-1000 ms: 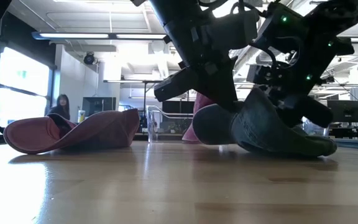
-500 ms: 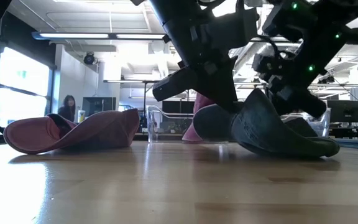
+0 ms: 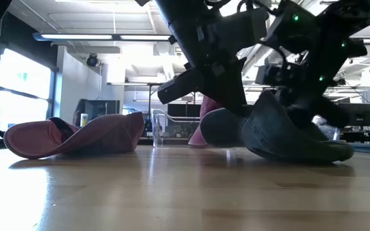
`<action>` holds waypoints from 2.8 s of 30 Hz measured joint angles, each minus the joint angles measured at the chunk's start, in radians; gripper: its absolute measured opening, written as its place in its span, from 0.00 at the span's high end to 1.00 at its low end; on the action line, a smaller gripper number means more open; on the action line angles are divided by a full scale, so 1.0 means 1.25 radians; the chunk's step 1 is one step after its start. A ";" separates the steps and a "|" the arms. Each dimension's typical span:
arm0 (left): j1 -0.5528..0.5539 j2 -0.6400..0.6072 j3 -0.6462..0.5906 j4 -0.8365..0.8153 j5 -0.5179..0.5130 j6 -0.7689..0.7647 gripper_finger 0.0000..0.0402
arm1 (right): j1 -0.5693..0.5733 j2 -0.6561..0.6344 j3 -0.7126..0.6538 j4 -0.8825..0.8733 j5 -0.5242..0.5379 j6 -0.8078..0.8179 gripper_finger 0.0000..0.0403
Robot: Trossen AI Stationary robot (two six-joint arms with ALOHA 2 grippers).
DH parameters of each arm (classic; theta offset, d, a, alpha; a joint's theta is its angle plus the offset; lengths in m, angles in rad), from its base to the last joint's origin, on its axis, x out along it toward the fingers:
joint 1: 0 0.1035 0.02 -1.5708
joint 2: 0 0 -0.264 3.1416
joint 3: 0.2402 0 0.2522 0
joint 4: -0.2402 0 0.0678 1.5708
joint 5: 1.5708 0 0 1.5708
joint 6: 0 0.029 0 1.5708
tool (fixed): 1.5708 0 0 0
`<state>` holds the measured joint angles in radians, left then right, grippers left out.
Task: Pick & Place hat
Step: Put the top black cap into the right transparent bin
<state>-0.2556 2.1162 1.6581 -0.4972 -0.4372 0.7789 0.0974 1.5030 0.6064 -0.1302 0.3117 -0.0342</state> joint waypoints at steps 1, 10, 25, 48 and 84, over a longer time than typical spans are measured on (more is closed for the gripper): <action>0.001 0.000 0.000 -0.001 -0.001 0.000 0.99 | -0.003 0.003 0.000 0.002 0.044 0.000 0.98; 0.003 0.000 0.000 -0.008 0.007 -0.002 0.99 | -0.009 -0.016 0.001 -0.039 0.207 0.090 0.99; -0.001 0.000 0.000 -0.032 0.024 -0.018 0.99 | 0.008 -0.194 0.000 -0.109 0.074 0.180 0.92; 0.000 0.000 0.000 -0.150 0.046 -0.092 0.99 | 0.259 0.013 0.000 -0.039 0.035 -0.148 0.46; -0.064 -0.074 -0.001 -0.360 -0.012 -0.287 0.57 | 0.247 -0.111 0.170 -0.175 -0.071 0.116 0.99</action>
<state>-0.3360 2.0232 1.6573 -0.9472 -0.4521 0.4197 0.4067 1.3639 0.8192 -0.3493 0.2229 0.1105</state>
